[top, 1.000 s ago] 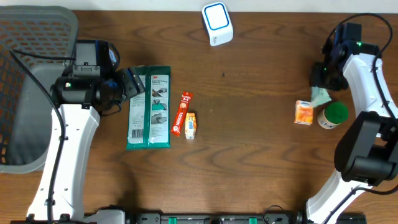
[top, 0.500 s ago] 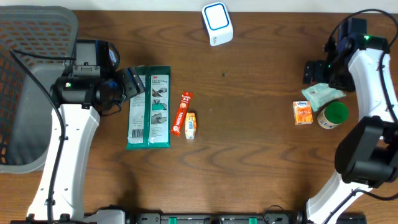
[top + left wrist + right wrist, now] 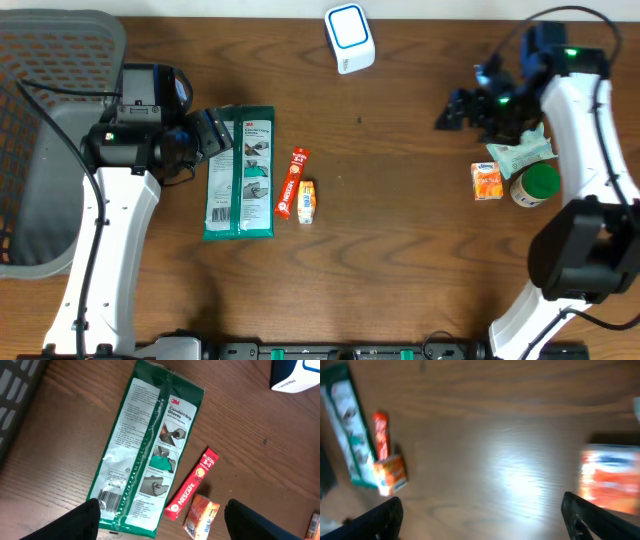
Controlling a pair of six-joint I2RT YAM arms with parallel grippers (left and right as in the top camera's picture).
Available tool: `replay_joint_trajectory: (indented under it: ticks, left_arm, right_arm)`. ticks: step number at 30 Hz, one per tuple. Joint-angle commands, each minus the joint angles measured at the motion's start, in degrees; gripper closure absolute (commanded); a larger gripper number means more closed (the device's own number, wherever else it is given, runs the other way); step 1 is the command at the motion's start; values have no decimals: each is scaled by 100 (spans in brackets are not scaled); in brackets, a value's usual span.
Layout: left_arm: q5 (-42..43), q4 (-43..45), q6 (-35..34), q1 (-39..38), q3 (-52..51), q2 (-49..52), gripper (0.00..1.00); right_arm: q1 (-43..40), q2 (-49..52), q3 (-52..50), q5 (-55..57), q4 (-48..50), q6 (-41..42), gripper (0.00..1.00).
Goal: Scan the item barcode
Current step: 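Move the right gripper to the small orange box and grasp it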
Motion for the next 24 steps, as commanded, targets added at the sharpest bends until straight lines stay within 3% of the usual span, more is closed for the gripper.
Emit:
replay_joint_trajectory:
  ticks: [1,8,14,20,24]
  left_arm:
    - [-35,39,35,17,48,-20,20]
    - [-37,-92,37,17,48,-20,20]
    - [-35,-96,37,17,48,-20,20]
    - [-35,-96,37,17,48,-20,20]
    - [-37,-96,37,17,48,-20,20]
  right_arm:
    - [605,-94,-52,-262,-50,-4,6]
    - [2111,-94,-280,-68,306,505,11]
    - [3672,-94,-728,1585,1475,1917,12]
    - [4634,-92,-1117,3180,2057,2568,12]
    - [5069,-92,-1528,3554,2426,2870,12]
